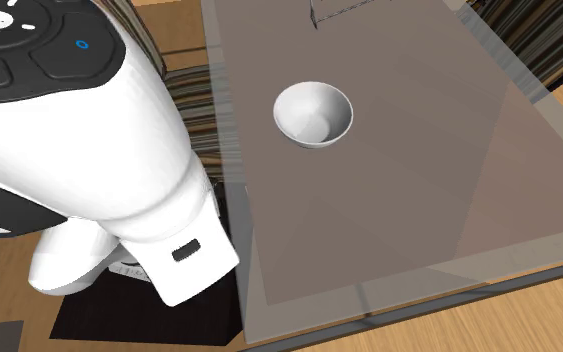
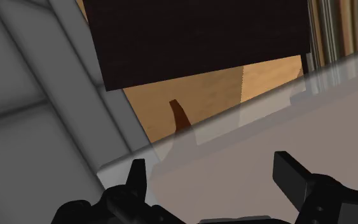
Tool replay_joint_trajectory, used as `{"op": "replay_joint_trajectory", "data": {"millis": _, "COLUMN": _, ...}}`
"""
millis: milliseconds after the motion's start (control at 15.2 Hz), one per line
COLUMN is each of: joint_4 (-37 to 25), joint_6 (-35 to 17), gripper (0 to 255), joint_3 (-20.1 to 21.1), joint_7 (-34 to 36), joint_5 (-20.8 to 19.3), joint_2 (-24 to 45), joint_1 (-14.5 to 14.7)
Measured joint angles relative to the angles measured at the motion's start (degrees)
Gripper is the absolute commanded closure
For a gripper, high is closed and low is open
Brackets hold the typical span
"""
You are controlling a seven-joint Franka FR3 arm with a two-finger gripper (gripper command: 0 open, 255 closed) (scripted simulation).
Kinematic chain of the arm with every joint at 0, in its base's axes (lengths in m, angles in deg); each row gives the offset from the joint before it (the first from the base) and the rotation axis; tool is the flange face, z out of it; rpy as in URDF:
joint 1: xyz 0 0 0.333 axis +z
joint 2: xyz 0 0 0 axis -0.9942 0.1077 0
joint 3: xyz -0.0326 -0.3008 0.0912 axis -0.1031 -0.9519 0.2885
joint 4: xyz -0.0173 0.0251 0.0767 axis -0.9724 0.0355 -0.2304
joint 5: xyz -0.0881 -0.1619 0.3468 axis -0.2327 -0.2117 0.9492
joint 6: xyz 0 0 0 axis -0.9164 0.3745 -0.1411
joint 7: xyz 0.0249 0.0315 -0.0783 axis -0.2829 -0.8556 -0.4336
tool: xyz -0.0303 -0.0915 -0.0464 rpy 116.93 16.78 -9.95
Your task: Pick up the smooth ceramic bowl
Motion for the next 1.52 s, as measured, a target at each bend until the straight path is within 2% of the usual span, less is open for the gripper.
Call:
{"op": "replay_joint_trajectory", "data": {"millis": 198, "joint_4": -0.4, "joint_6": -1.2, "gripper": 0, "joint_3": 0.7, "joint_7": 0.7, "joint_5": 1.0, "joint_2": 1.2, "joint_1": 0.6}}
{"op": "replay_joint_trajectory", "data": {"millis": 858, "joint_4": -5.4, "joint_6": -12.4, "gripper": 0, "joint_3": 6.9, "joint_7": 6.5, "joint_5": 8.2, "joint_2": 13.9, "joint_1": 5.5}}
{"op": "replay_joint_trajectory", "data": {"millis": 1518, "joint_4": -16.0, "joint_6": -20.8, "gripper": 0, "joint_3": 12.7, "joint_7": 11.2, "joint_5": 11.8, "joint_2": 28.4, "joint_1": 9.2}}
